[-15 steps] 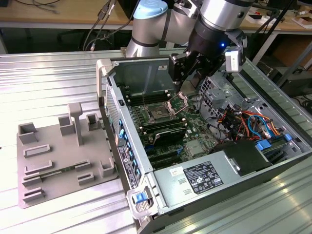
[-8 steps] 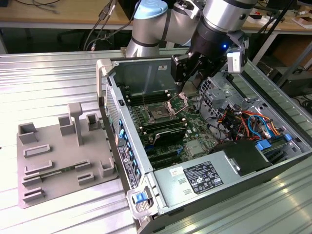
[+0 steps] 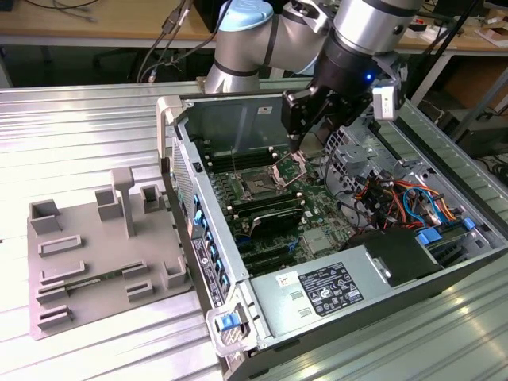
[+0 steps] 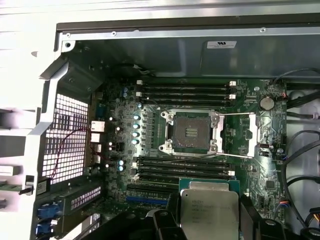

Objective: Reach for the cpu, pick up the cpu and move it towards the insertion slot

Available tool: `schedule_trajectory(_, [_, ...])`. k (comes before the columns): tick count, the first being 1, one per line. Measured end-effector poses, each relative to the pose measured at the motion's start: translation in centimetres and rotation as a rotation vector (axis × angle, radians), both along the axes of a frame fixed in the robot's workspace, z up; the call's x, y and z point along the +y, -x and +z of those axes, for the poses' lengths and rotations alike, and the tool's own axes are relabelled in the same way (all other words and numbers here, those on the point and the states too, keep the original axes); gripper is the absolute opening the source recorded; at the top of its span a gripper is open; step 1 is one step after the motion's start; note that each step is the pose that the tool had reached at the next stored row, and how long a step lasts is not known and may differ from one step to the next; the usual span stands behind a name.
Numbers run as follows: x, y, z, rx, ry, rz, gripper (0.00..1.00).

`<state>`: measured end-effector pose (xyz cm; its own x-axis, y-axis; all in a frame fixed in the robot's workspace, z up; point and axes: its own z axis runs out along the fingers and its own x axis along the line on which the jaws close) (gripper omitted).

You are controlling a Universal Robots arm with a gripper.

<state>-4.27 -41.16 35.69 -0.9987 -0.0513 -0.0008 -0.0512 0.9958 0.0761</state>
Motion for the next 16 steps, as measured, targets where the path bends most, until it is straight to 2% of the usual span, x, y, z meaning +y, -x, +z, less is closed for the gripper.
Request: schedule_trajectory(16, [0.03,-0.88,-0.49,-0.0001,-0.0001,0.000,0.55])
